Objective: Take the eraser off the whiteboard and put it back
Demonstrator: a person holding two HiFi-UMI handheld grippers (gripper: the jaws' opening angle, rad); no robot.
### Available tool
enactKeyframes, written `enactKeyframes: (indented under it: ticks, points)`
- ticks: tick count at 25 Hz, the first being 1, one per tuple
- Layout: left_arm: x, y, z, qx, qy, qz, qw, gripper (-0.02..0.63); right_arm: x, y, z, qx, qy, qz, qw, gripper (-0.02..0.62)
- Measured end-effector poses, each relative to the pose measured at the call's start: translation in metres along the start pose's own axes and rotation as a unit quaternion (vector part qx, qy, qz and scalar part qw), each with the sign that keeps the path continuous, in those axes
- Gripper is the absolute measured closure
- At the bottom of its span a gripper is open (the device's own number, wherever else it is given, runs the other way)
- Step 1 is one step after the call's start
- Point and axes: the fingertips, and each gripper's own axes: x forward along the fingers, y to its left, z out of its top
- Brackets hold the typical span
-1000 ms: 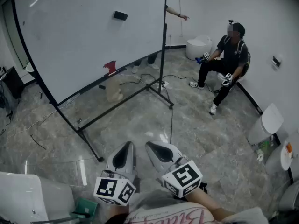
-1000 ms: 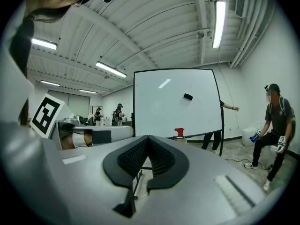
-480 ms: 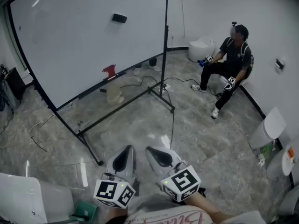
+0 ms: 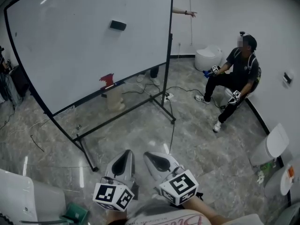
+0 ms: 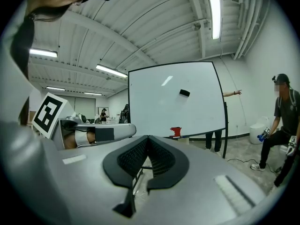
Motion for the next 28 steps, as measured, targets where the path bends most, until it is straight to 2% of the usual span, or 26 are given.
enactKeyframes:
  ticks: [5,12,20,28]
  points:
    - [0.027,-0.012,-0.007,0.006,-0.003,0.019,0.9998,0.606,-0.004,-0.035,-0.003,0.010,0.012,0.009,1.000,0.594]
    - [0.056,0.008,-0.013,0.015,0.013,0.042,0.9989,0.606,0.012,-0.068,-0.007,0.034,0.008,0.012,0.999,0.594]
    - [0.105,0.040,-0.009,0.021,0.018,0.027,0.9993,0.606,0.056,-0.104,-0.011,0.053,0.010,0.004,0.999,0.594]
    - [0.178,0.102,0.012,0.021,0.019,0.001,0.9996,0.606,0.145,-0.150,0.017,0.043,-0.008,-0.012,0.999,0.594]
